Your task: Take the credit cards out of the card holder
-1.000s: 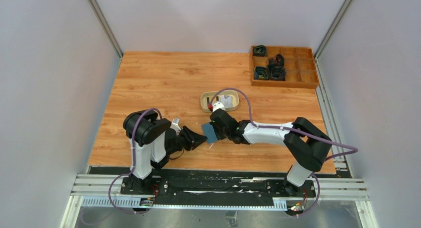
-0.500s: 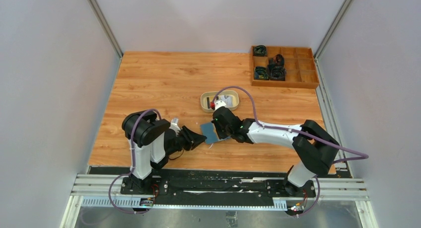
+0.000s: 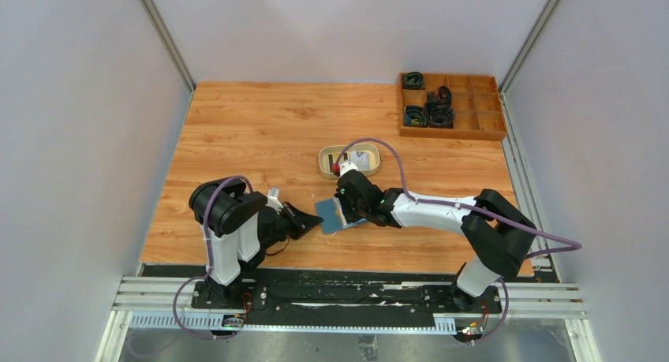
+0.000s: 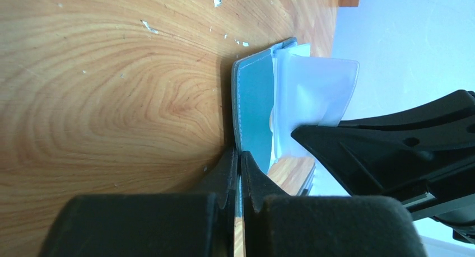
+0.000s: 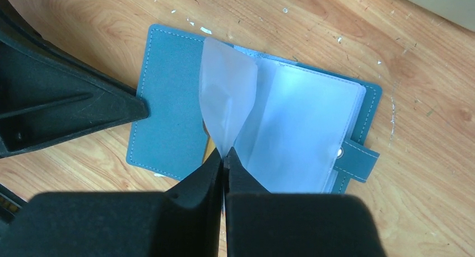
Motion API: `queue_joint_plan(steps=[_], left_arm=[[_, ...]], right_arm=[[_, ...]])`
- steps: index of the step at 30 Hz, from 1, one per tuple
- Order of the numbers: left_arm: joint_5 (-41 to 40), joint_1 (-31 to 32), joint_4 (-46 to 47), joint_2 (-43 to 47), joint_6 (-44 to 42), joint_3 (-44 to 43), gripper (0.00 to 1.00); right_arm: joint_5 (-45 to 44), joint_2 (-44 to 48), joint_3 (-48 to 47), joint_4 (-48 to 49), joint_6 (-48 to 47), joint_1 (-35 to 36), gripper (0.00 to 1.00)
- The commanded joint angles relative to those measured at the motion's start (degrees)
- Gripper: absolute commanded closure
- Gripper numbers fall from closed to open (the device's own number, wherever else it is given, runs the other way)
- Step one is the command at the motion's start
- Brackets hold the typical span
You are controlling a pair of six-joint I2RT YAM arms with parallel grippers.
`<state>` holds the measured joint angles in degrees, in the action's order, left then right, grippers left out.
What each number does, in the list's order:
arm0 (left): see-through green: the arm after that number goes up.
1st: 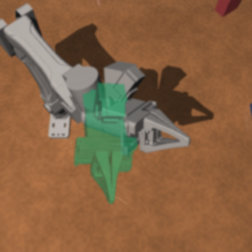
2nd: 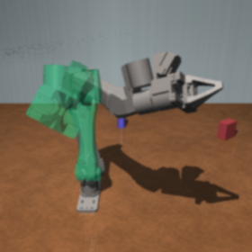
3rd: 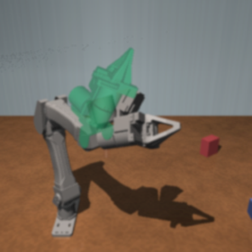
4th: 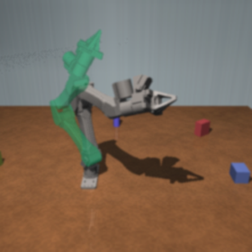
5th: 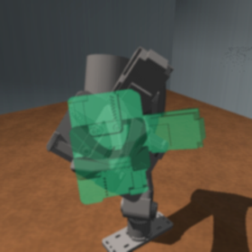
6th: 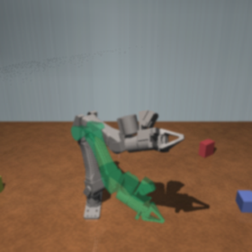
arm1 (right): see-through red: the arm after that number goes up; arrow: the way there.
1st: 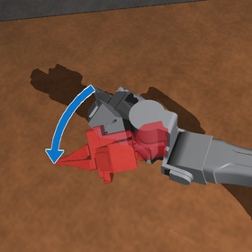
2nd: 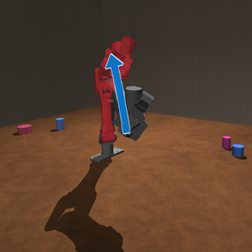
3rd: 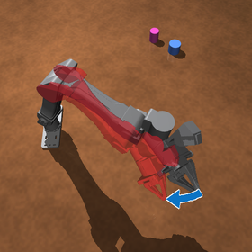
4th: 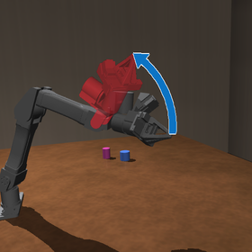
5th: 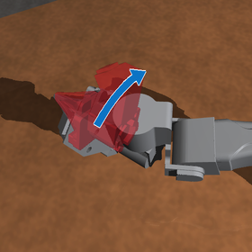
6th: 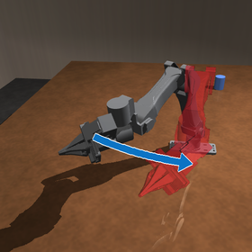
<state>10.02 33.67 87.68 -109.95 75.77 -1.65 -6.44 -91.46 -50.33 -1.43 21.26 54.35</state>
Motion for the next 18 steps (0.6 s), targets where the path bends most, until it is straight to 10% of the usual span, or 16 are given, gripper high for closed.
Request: queue_joint_plan(steps=[1, 7, 18], left_arm=[[-4.35, -0.09, 1.82, 0.43, -4.04, 3.51, 1.0], [-3.26, -0.08, 1.53, 1.27, -4.45, 3.67, 1.0], [-3.71, 0.39, -4.61, 5.84, -6.53, 3.12, 1.0]], right_arm=[[-1.37, -0.08, -1.82, -2.47, -0.19, -0.92, 0.91], [-9.03, -0.1, -3.35, -8.52, -2.89, -2.28, 0.55], [-22.35, 2.65, -7.02, -16.86, -8.78, -2.29, 0.41]])
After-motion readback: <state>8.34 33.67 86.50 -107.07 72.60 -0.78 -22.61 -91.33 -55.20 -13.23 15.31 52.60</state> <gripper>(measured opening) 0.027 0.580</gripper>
